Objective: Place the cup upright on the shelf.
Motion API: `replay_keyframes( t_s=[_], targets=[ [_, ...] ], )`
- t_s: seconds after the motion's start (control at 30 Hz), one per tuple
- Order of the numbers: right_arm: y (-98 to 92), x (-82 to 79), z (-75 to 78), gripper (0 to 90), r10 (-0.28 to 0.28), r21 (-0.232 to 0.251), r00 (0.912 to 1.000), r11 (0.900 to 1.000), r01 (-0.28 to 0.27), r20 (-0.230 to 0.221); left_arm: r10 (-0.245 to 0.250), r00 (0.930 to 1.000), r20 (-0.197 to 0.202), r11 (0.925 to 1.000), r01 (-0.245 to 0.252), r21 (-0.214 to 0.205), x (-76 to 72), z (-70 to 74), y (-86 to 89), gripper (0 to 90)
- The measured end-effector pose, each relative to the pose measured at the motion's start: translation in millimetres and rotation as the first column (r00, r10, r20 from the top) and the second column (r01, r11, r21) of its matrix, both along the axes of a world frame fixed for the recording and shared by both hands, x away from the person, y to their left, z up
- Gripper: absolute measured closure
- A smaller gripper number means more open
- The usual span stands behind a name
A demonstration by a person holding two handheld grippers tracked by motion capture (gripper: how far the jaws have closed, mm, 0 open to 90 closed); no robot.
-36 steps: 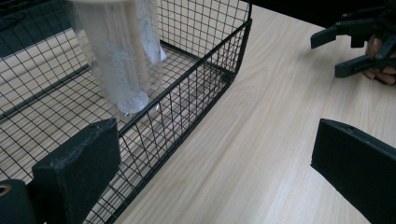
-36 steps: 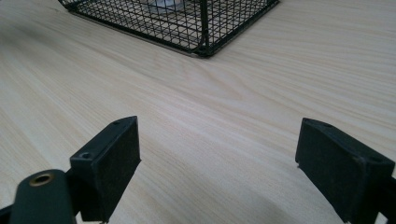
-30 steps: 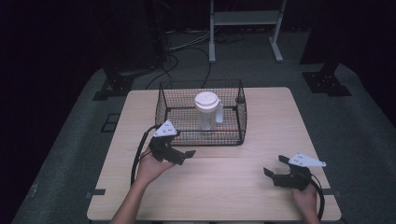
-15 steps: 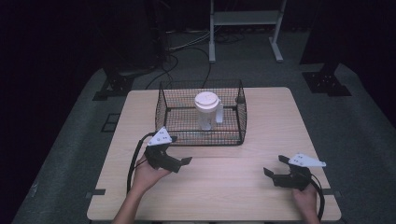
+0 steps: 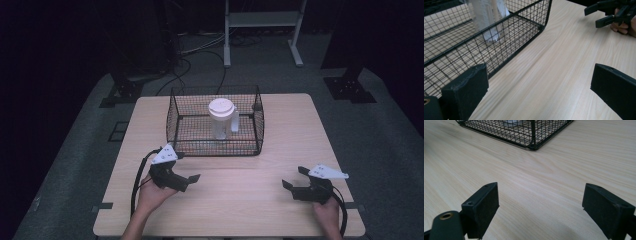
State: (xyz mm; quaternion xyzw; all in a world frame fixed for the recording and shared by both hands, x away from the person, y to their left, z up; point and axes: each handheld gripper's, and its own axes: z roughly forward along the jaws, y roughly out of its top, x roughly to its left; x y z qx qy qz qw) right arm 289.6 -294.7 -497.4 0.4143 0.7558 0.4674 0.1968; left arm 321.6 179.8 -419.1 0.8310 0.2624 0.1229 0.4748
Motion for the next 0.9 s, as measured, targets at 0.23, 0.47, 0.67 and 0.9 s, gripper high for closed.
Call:
replay_keyframes(
  t_s=[0.23, 0.47, 0.67, 0.9],
  targets=[
    [-0.6, 0.0, 0.1, 12.9, -0.002, 0.003, 1.0000, 1.0000, 0.002, -0.001, 0.013, 0.9998, -0.014, 0.9998, -0.014, -0.011, -5.2, -7.2, 8.8, 0.6],
    [0.4, -0.2, 0.0, 12.9, 0.003, -0.003, 1.0000, 1.0000, -0.002, 0.002, 0.033, 0.9994, -0.014, 0.9993, -0.033, -0.019, -11.5, -14.2, 15.4, 0.6],
    [0.8, -0.4, 0.0, 12.9, 0.006, -0.010, 1.0000, 0.9999, -0.006, 0.004, 0.045, 0.9989, -0.016, 0.9984, -0.046, -0.033, -19.6, -21.0, 22.1, 0.5],
    [1.1, -0.4, 0.0, 12.9, 0.009, -0.012, 0.9999, 0.9999, -0.009, 0.004, 0.073, 0.9971, -0.019, 0.9957, -0.074, -0.056, -32.6, -30.2, 35.9, 0.6]
  ],
)
